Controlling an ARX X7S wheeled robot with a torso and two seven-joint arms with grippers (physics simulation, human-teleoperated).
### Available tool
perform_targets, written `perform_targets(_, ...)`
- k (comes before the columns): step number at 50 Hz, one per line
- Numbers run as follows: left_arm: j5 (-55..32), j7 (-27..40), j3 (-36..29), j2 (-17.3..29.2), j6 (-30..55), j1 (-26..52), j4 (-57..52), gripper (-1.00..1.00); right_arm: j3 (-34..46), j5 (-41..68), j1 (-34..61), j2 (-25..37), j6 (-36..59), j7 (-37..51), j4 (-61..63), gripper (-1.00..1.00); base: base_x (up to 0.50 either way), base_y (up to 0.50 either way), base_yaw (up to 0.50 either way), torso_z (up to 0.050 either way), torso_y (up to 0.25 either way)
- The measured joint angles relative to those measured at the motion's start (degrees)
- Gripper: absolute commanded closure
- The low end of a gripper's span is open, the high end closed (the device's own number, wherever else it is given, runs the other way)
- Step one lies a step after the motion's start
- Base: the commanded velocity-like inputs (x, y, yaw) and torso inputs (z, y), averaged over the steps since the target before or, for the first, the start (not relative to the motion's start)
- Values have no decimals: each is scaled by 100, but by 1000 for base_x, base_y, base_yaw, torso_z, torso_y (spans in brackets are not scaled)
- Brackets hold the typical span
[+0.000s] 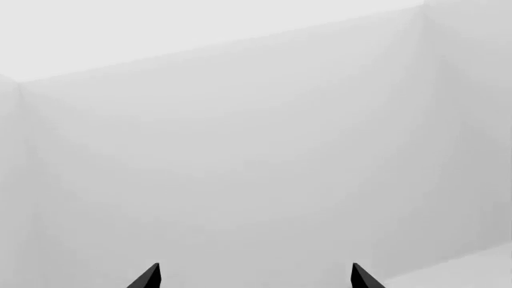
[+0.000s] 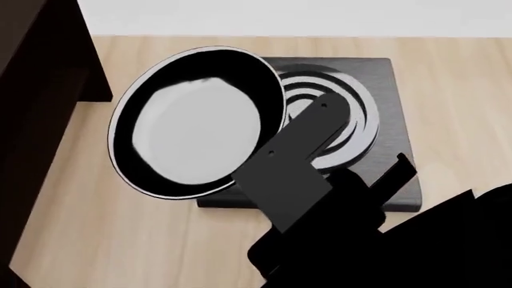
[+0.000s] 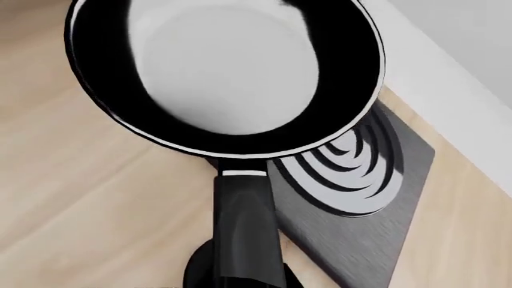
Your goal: Put the frying pan under the cabinet shelf.
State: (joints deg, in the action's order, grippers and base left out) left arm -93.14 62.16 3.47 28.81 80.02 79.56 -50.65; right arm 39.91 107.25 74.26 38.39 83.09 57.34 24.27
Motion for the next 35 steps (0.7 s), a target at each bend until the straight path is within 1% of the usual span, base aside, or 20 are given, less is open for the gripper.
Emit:
perform_targets(19,-247,201,-79,193,-194,41,-35,-100,287,-293,169,-291,-21,-386,-166,100,0,0,0,12,-72)
perform_targets(35,-348,253,-39,348,-357,-58,-95,-100,538,-821,259,-546,-74,-924,-293,100,0,0,0,1,-3)
